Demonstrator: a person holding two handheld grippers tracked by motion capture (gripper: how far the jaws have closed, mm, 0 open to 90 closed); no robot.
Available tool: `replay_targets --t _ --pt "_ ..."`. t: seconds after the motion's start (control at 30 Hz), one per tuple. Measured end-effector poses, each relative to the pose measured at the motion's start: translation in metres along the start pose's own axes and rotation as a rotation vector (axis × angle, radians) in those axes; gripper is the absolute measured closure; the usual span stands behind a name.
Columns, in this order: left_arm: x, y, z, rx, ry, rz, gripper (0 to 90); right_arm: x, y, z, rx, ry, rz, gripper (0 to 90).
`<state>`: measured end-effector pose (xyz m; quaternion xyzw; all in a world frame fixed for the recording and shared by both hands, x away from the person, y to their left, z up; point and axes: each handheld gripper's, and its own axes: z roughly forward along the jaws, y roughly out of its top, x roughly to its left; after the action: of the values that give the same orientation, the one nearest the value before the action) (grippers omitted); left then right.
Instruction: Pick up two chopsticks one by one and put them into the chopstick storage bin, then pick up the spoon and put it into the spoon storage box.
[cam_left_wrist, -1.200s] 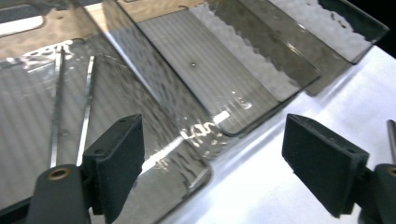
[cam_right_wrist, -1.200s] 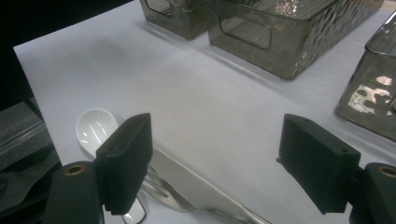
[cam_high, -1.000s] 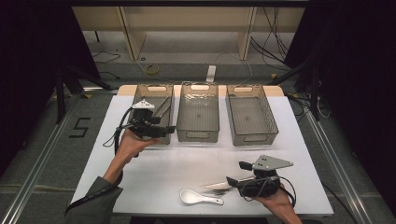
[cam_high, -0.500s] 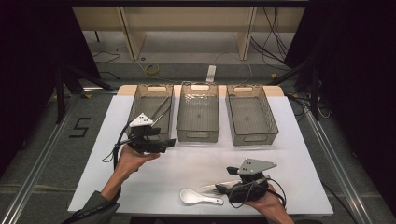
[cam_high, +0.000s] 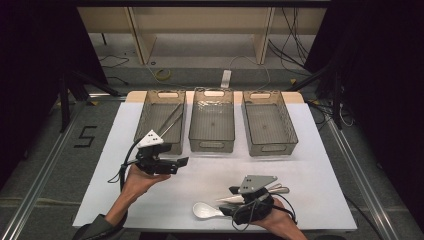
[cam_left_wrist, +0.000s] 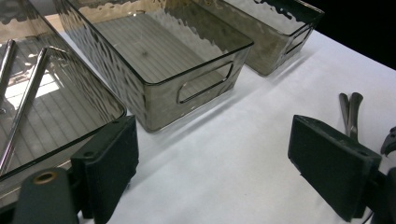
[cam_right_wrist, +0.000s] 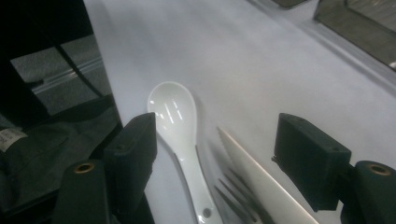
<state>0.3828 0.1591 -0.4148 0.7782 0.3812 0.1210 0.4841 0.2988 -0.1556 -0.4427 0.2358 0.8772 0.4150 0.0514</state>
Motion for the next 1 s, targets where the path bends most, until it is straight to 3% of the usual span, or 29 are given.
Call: replay_targets --t 0.27,1.0 --pt "-0.005 -0.005 -0.004 -0.014 -0.012 0.004 15.5 0.006 0.003 0.013 0.077 0.041 -0.050 32.3" --pt "-0.012 -0.015 -0.015 -0.025 -0.001 0.022 15.5 0.015 0.006 0.037 0.211 0.054 -0.076 37.2"
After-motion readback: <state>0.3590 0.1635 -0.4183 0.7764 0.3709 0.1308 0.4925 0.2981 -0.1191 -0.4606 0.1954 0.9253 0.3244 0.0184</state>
